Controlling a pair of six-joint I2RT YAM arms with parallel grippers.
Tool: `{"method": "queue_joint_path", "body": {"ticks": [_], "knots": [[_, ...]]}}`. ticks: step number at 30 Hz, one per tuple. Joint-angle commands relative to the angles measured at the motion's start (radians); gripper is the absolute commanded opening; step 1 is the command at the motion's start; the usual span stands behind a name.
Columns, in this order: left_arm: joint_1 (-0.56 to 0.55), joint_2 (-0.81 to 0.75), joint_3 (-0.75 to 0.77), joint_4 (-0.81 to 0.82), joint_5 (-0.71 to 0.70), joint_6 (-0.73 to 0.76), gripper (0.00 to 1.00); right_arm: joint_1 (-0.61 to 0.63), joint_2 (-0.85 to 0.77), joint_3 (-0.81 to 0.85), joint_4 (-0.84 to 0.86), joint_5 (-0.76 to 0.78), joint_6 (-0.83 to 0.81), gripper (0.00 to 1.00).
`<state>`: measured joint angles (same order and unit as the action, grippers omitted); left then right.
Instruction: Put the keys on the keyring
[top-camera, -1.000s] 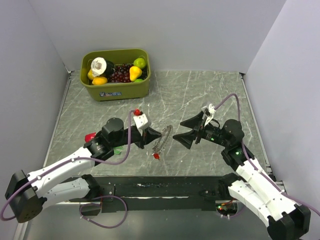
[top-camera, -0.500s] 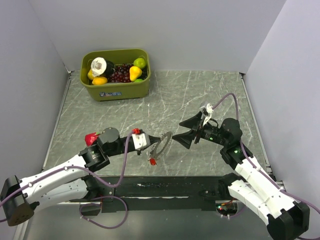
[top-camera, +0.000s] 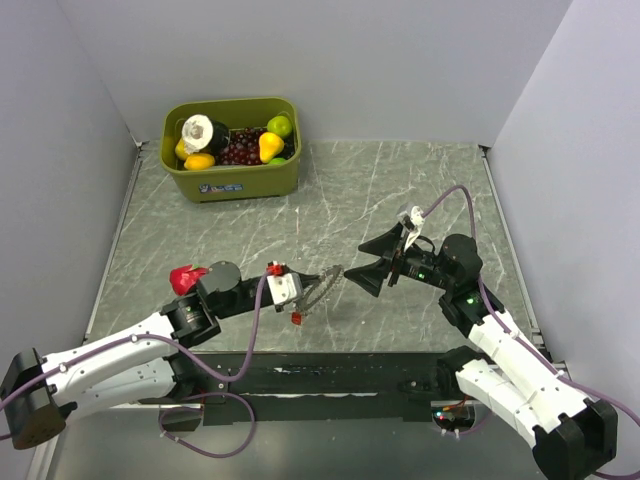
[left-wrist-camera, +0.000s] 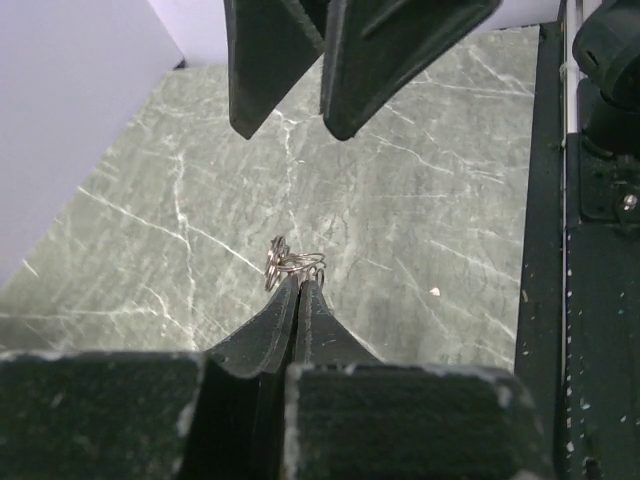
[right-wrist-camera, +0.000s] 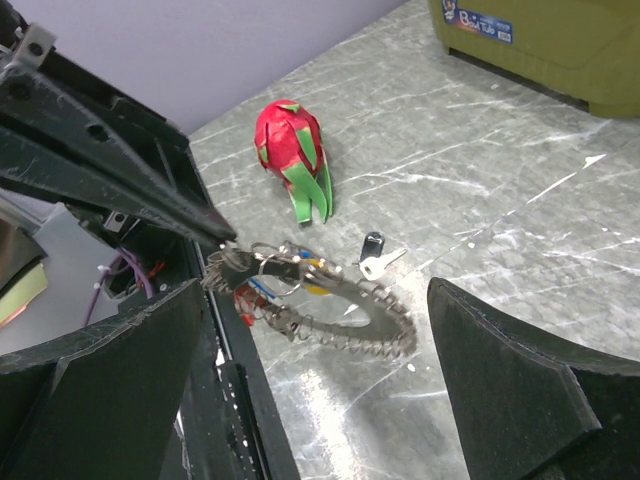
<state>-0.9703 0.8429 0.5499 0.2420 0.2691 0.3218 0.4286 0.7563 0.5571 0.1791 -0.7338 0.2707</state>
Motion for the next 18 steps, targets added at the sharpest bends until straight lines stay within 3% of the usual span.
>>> {"method": "queue_joint_path", "body": {"ticks": [1, 5, 9, 11, 18], "knots": [[0.004, 0.033, 0.025, 0.146, -0.041, -0.104, 0.01, -0.008, 0.002, 0.006, 0.04, -0.016, -0.014, 1.0], [0.06, 0.084, 0.057, 0.171, -0.008, -0.277, 0.01, -0.008, 0.003, 0.003, 0.042, -0.024, -0.011, 1.0], [0.195, 0.13, 0.068, 0.223, 0.125, -0.438, 0.01, -0.007, -0.005, 0.003, 0.034, -0.033, -0.011, 1.0], [0.241, 0.151, 0.052, 0.299, 0.208, -0.526, 0.01, -0.008, -0.011, 0.003, 0.025, -0.032, -0.013, 1.0], [0.399, 0.159, -0.038, 0.554, 0.284, -0.674, 0.01, -0.008, -0.014, -0.003, 0.017, -0.05, -0.016, 0.99]]}}
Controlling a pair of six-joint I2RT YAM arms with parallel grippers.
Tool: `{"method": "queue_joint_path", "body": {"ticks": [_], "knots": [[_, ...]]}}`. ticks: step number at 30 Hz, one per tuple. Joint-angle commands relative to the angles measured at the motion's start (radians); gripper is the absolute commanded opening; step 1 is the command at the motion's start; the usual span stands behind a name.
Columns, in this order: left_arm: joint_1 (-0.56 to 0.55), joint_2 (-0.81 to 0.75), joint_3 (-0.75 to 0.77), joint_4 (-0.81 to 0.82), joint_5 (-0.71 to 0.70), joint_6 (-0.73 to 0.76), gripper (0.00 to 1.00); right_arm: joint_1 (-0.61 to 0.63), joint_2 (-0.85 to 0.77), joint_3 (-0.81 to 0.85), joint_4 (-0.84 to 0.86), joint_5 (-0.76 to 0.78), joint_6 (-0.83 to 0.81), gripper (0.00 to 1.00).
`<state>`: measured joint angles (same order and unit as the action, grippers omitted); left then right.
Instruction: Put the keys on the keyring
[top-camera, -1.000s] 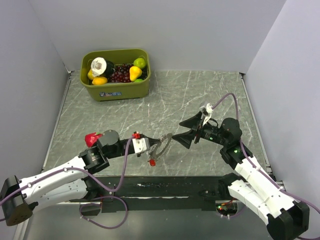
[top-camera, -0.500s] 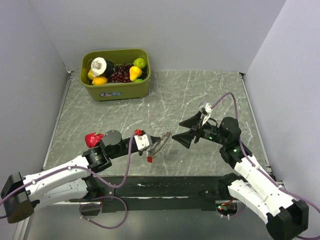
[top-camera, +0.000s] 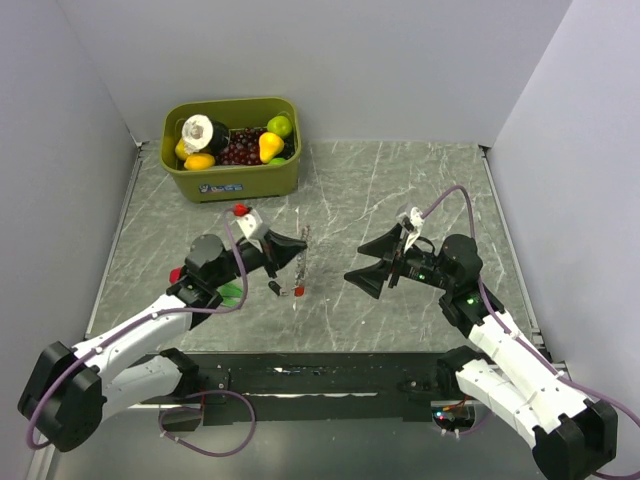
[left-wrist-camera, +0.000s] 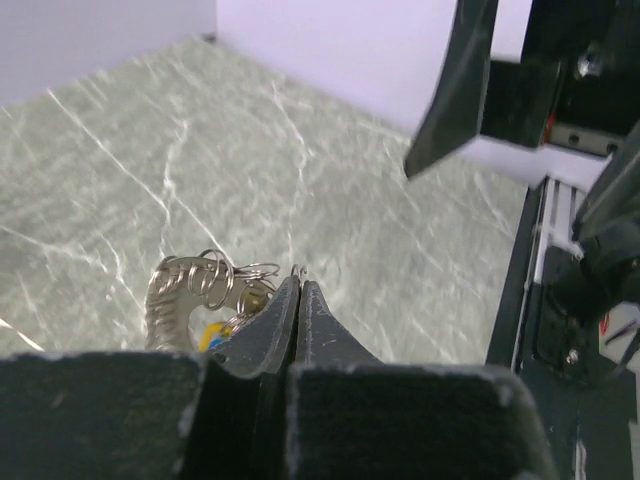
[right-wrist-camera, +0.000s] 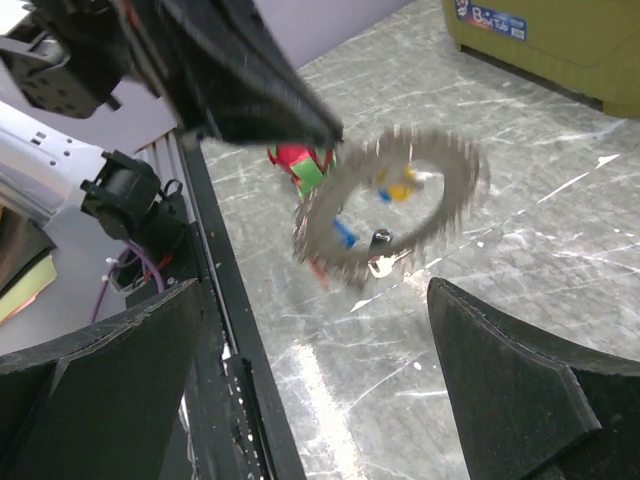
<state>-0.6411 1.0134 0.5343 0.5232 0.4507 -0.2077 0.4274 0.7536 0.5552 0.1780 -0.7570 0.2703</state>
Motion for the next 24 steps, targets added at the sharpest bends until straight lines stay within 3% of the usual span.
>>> {"method": "queue_joint_path", "body": {"ticks": [1, 12, 24], "knots": [[0.081, -0.009, -0.019, 0.279, 0.112, -0.162, 0.01, -0.007, -0.01, -0.001, 0.02, -0.033, -0.013, 1.0], [0.179, -0.062, 0.012, 0.161, 0.074, -0.139, 0.01, -0.006, 0.062, -0.011, 0.009, -0.028, -0.046, 1.0], [0.293, -0.283, 0.128, -0.225, -0.109, -0.098, 0.01, 0.096, 0.335, 0.078, -0.031, 0.077, -0.098, 1.0]]}}
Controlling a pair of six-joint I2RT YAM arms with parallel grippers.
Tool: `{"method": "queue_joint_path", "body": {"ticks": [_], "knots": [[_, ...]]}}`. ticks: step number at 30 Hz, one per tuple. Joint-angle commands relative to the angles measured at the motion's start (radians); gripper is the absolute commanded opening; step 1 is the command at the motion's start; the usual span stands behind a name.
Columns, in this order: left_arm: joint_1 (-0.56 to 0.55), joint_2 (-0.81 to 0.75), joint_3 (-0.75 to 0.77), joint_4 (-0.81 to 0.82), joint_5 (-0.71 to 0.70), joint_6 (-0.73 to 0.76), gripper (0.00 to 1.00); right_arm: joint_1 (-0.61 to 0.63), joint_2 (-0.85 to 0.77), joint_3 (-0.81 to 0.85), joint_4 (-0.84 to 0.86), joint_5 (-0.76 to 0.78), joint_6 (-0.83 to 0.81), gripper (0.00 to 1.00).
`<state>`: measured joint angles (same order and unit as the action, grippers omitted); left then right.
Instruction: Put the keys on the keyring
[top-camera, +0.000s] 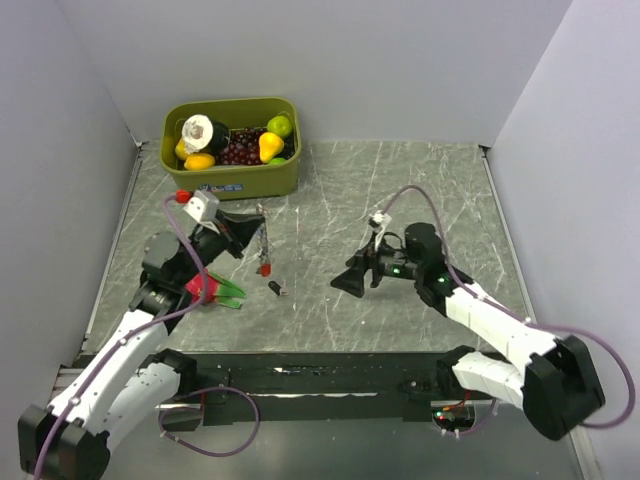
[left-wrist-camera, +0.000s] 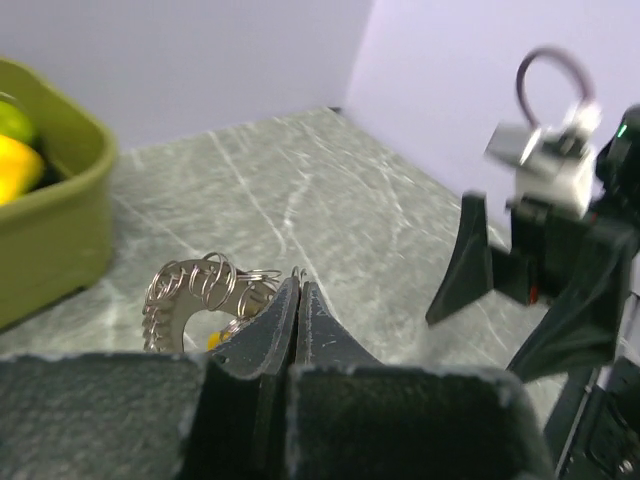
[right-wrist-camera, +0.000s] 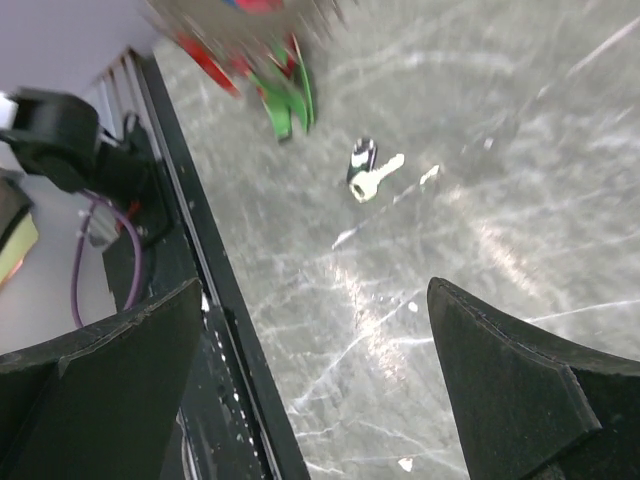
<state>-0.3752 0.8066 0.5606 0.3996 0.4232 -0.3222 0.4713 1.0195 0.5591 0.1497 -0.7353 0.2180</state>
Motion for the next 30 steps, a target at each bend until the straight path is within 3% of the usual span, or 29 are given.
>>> {"method": "queue_joint_path", "body": {"ticks": [1, 7, 12, 23, 30], "knots": [[0.035, -0.086, 0.111, -0.123, -0.084, 0.023, 0.01, 0.064, 0.112, 0.096, -0.002, 0.079, -0.051, 1.0], [0.108, -0.133, 0.174, -0.278, -0.044, 0.041, 0.01, 0.205, 0.304, 0.231, -0.053, 0.203, -0.13, 0.99], [0.192, -0.145, 0.206, -0.344, 0.008, 0.052, 0.01, 0.34, 0.491, 0.363, -0.108, 0.425, -0.253, 0.96], [0.456, -0.139, 0.222, -0.371, 0.192, 0.045, 0.01, 0.486, 0.744, 0.584, -0.145, 0.596, -0.339, 0.71], [0.49, -0.109, 0.164, -0.28, 0.229, 0.011, 0.01, 0.527, 0.823, 0.657, -0.225, 0.655, -0.385, 0.59]]}}
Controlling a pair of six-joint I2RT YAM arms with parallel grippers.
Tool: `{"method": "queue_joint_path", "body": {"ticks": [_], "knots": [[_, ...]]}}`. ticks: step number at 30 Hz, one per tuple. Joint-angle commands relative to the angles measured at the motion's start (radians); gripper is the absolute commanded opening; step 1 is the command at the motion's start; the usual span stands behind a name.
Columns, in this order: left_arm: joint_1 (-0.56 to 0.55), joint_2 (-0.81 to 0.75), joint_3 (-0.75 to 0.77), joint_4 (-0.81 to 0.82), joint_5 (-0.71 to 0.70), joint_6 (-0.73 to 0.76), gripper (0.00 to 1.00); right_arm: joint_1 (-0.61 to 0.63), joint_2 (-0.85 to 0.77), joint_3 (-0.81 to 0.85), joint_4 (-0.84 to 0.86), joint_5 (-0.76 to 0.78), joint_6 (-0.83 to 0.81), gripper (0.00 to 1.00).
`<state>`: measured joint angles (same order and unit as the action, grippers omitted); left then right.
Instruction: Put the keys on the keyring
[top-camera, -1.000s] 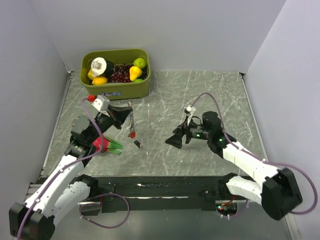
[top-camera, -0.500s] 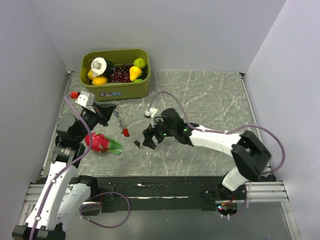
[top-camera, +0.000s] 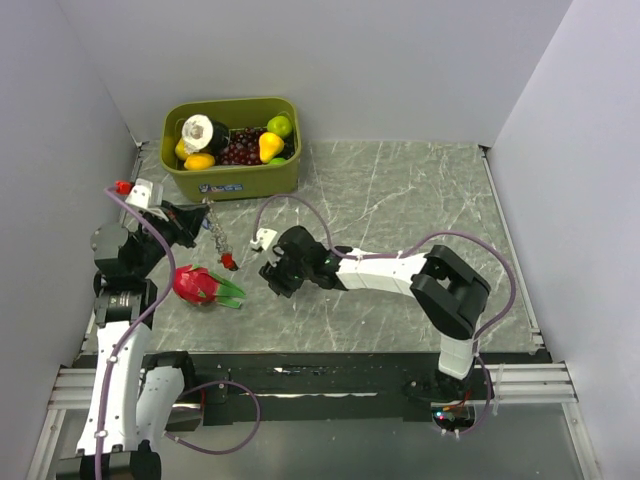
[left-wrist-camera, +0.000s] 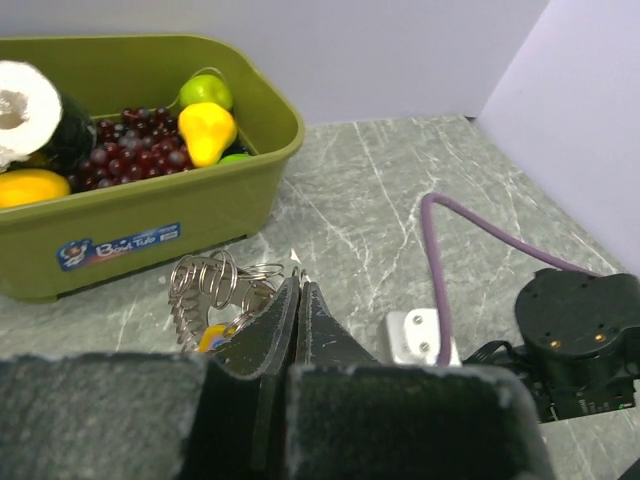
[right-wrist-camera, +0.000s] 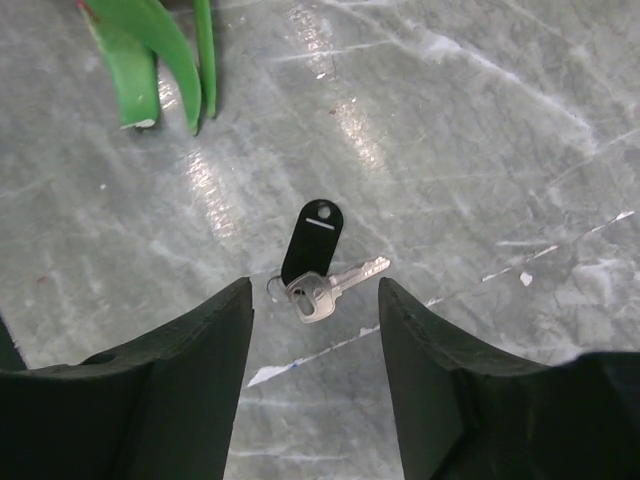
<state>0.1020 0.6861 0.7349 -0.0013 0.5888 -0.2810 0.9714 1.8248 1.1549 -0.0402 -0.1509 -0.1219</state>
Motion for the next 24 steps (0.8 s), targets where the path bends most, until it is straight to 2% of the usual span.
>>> {"method": "queue_joint_path", "body": {"ticks": [1, 7, 24], "knots": [[0.015, 0.013, -0.014, 0.124, 0.063, -0.03, 0.01, 0.029, 0.018, 0.06, -0.035, 0.076, -0.048, 0.57], [0.021, 0.018, -0.034, 0.135, 0.046, -0.035, 0.01, 0.05, 0.027, 0.055, -0.055, 0.102, -0.064, 0.43], [0.031, 0.01, -0.045, 0.126, 0.043, -0.035, 0.01, 0.075, 0.048, 0.045, -0.093, 0.063, -0.081, 0.45]]}}
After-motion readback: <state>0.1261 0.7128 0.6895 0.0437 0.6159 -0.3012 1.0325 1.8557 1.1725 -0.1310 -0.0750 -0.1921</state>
